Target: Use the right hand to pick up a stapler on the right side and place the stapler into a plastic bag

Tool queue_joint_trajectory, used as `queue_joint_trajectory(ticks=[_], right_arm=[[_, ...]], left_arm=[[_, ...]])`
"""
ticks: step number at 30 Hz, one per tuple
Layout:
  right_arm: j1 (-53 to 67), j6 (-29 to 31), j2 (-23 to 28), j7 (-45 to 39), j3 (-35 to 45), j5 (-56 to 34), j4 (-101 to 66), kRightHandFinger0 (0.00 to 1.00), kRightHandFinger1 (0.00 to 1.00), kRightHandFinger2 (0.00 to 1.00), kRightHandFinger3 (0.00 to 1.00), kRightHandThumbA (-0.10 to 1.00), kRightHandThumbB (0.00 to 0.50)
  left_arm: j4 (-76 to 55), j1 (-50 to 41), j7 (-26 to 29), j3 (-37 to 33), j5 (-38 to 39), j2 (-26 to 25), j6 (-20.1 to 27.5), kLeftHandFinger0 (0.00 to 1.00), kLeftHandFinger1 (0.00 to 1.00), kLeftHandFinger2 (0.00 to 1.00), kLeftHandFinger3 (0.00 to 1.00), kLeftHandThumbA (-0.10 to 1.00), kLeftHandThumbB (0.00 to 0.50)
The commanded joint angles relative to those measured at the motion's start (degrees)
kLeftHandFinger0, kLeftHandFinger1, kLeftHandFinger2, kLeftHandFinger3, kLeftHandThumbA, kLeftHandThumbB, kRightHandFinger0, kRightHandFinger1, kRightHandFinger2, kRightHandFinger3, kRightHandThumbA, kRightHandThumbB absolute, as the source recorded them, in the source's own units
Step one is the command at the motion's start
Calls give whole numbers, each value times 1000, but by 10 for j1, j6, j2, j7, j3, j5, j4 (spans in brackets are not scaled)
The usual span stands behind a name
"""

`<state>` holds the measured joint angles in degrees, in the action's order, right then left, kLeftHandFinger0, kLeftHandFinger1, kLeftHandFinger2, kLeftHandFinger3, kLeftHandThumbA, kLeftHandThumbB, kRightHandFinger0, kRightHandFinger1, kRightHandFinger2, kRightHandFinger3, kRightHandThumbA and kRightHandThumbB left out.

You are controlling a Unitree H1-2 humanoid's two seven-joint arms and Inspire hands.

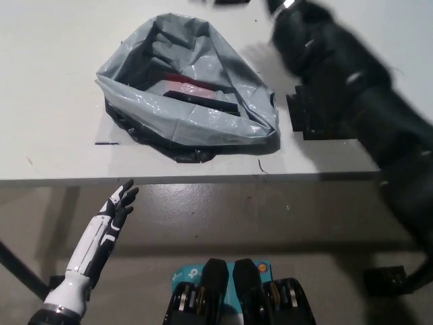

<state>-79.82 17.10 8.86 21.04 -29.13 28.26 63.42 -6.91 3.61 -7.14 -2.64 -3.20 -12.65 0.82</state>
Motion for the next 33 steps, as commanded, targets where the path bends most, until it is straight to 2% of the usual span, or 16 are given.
queue_joint_trajectory(ticks=[1,2,4,5,7,11,14,15,16,18,21,22,28,29,32,33], right_arm=[[97,-30,117,-84,126,-105,-389,1000,1000,1000,1000,984,315],[110,-24,123,-84,132,-110,-410,1000,1000,1000,1000,982,314],[179,-52,145,-101,159,-143,-532,1000,1000,1000,1000,945,312],[210,-58,153,-100,170,-151,-578,1000,1000,1000,1000,982,328],[266,-67,168,-103,183,-169,-650,1000,1000,1000,1000,1000,322],[411,-60,199,-96,213,-190,-815,1000,1000,1000,1000,1000,269],[499,-64,195,-80,230,-175,-898,1000,1000,1000,1000,1000,269],[538,-55,190,-72,230,-175,-922,1000,1000,1000,1000,1000,259],[557,-50,186,-68,227,-179,-934,1000,1000,1000,1000,1000,277],[614,-27,164,-52,214,-165,-962,1000,1000,1000,1000,1000,272],[676,-6,144,-45,191,-152,-967,1000,1000,1000,1000,1000,284],[692,5,138,-44,181,-155,-956,1000,1000,1000,1000,1000,272],[724,71,82,-19,161,-144,-795,1000,1000,1000,1000,996,256],[724,69,69,-17,163,-149,-754,1000,1000,1000,1000,1000,283],[717,79,45,-27,176,-187,-668,1000,1000,1000,1000,987,298],[713,81,38,-38,184,-207,-642,1000,1000,1000,1000,943,296]], left_arm=[[5,28,6,17,16,3,21,1000,1000,1000,1000,1000,3],[7,31,8,19,17,4,22,1000,1000,1000,1000,1000,5],[15,41,12,27,24,6,30,1000,1000,1000,1000,1000,2],[22,45,14,31,27,5,35,1000,1000,1000,1000,1000,4],[29,50,15,37,33,3,43,1000,1000,1000,1000,1000,0],[41,64,12,44,39,-4,45,1000,1000,1000,1000,1000,8],[42,63,10,43,40,-3,35,1000,1000,1000,1000,1000,0],[42,61,8,43,43,-2,29,1000,1000,1000,1000,1000,8],[43,60,7,43,45,-2,29,1000,1000,1000,1000,1000,9],[47,55,7,42,45,2,30,1000,1000,1000,1000,1000,4],[52,48,8,38,42,6,33,1000,1000,1000,1000,1000,7],[53,47,9,38,42,7,34,1000,1000,1000,1000,1000,8],[51,39,10,38,37,8,28,1000,1000,1000,1000,1000,21],[48,36,10,39,37,6,27,1000,1000,1000,1000,1000,19],[43,33,4,42,44,7,22,1000,1000,1000,1000,1000,13],[44,33,2,42,43,6,23,1000,1000,1000,1000,1000,15]])
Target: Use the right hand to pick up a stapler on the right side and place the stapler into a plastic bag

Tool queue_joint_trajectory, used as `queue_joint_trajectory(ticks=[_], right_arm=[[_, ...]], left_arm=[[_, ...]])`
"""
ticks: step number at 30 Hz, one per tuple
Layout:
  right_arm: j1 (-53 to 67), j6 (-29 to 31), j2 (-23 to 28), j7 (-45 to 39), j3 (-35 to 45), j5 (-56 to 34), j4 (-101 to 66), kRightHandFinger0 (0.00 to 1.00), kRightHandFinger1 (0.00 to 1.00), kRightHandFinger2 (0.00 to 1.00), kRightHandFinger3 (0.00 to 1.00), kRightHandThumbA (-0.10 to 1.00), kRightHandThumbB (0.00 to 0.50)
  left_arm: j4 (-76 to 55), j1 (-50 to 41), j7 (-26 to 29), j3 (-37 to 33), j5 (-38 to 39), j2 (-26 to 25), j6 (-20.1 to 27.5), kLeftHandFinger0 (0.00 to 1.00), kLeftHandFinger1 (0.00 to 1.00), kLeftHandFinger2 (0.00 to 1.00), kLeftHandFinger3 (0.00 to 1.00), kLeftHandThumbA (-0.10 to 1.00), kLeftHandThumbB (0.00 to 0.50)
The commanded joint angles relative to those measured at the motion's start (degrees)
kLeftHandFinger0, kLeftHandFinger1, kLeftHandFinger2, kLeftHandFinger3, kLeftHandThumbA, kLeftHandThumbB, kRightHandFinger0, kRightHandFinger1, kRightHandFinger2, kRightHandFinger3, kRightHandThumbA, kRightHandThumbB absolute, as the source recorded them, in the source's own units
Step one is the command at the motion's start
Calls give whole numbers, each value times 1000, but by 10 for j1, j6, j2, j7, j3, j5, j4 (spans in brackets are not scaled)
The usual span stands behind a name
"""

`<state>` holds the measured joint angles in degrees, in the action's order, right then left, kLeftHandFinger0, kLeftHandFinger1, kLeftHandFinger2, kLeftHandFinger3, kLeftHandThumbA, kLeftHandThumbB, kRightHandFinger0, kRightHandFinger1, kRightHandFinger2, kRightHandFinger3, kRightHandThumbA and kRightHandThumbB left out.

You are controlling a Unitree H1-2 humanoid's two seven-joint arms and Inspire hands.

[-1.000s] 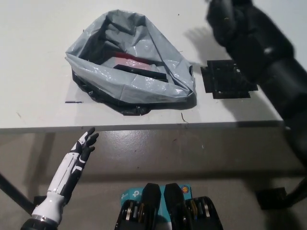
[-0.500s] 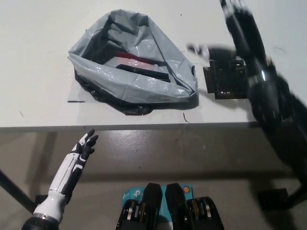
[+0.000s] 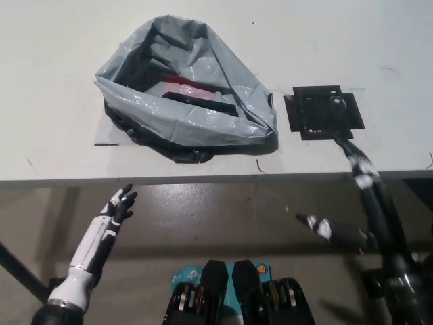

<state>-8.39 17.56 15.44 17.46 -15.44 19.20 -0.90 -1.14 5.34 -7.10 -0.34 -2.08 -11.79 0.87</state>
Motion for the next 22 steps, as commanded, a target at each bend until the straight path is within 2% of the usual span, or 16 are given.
queue_joint_trajectory(ticks=[1,3,6,8,11,14,22], right_arm=[[-5,77,-32,-8,51,-129,21,1000,1000,1000,1000,918,292],[-25,88,-44,-21,68,-145,113,1000,1000,1000,1000,891,244],[-40,93,-50,-32,80,-142,188,1000,1000,1000,1000,853,223],[-52,93,-53,-53,86,-148,253,1000,1000,1000,1000,870,234],[-56,94,-57,-77,92,-167,266,1000,1000,1000,1000,871,250],[-61,94,-58,-87,91,-159,281,1000,1000,1000,1000,893,306],[-55,94,-63,-105,81,-147,288,1000,1000,1000,1000,793,268]], left_arm=[[-13,17,0,20,32,-3,23,1000,1000,1000,1000,1000,5],[-8,21,-4,21,31,-4,29,1000,1000,1000,1000,1000,0],[-7,24,-3,22,27,-5,29,1000,1000,1000,1000,1000,1],[-6,26,-3,24,29,-6,28,1000,1000,1000,1000,1000,6],[-6,30,-4,23,27,-8,23,1000,1000,1000,1000,1000,6],[-4,31,-4,22,26,-7,24,1000,1000,1000,1000,1000,4],[3,26,-7,23,28,-11,32,1000,1000,1000,1000,1000,0]])
